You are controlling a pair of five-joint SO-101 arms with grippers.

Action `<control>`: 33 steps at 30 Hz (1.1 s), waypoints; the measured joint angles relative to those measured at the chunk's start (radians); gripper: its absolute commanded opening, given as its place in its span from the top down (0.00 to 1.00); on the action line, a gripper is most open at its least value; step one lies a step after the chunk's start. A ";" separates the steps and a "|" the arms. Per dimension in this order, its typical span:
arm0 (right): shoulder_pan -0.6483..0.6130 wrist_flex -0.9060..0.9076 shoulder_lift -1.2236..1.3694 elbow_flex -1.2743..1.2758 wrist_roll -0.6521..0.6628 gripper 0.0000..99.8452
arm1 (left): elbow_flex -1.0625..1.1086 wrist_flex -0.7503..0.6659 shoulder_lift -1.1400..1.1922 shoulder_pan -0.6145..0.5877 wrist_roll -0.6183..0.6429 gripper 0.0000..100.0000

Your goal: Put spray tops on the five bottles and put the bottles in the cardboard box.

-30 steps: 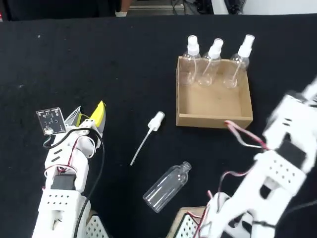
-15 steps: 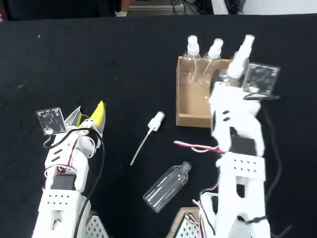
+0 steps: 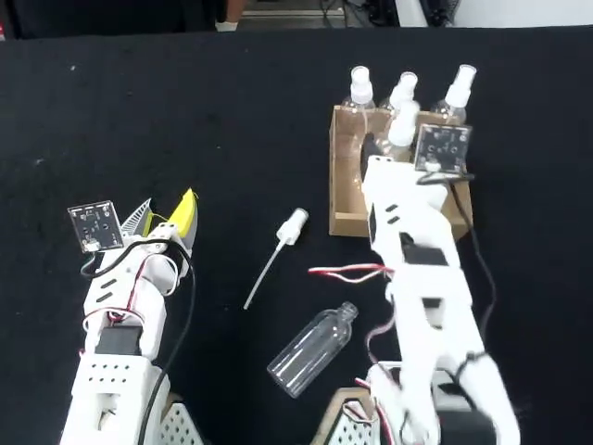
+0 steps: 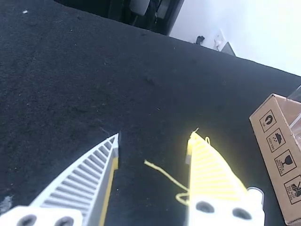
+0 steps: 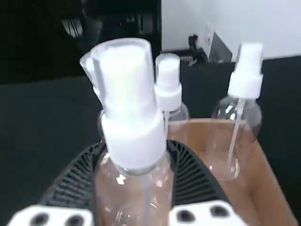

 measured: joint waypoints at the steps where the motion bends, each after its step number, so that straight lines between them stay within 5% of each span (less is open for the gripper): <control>1: 0.000 -0.009 0.037 -0.011 0.000 0.99 | 0.000 0.000 0.000 0.000 0.000 0.77; 21: -0.086 -0.158 0.285 -0.046 0.003 0.99 | 0.000 0.000 0.000 0.000 0.000 0.77; 27: -0.097 -0.158 0.285 -0.046 0.121 0.98 | 0.000 0.000 0.000 0.000 0.000 0.77; 33: -0.127 -0.135 0.285 -0.046 0.146 0.83 | 0.000 0.000 0.000 0.000 0.000 0.77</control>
